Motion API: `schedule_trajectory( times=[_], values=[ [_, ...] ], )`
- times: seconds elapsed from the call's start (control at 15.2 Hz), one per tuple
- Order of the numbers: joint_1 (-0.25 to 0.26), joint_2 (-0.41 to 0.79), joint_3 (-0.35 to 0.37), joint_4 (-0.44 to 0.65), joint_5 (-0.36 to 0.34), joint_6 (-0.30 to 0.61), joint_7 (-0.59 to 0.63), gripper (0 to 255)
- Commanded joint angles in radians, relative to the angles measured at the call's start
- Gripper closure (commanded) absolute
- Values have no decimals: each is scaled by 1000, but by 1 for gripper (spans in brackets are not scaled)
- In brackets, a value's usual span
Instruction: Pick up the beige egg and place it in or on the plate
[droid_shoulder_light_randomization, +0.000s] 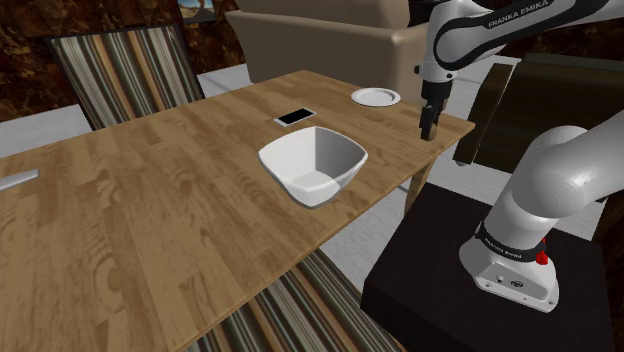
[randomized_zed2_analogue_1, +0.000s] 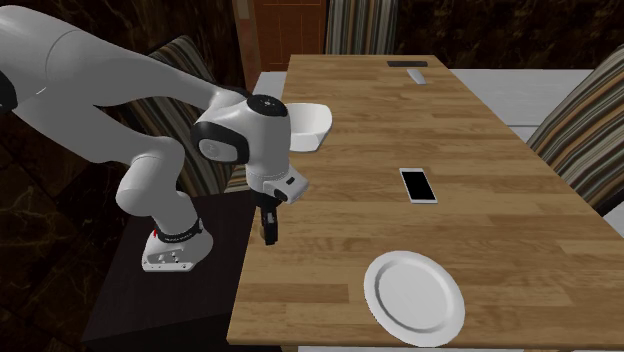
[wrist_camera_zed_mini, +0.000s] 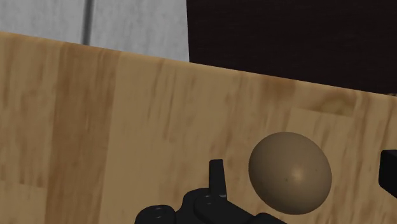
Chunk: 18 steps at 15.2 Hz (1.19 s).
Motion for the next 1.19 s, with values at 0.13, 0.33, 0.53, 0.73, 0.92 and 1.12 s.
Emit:
schedule_trajectory(
  times=[0.13,0.33,0.53,0.73,0.92,1.12],
  values=[
    [0,0,0,0,0,0,0,255],
    [0,0,0,0,0,0,0,255],
    [0,0,0,0,0,0,0,255],
    [1,-12,7,19,5,-31,-1,255],
    [2,-27,17,50,12,-77,-2,255],
    [4,-39,26,83,19,-122,-3,255]
  ],
)
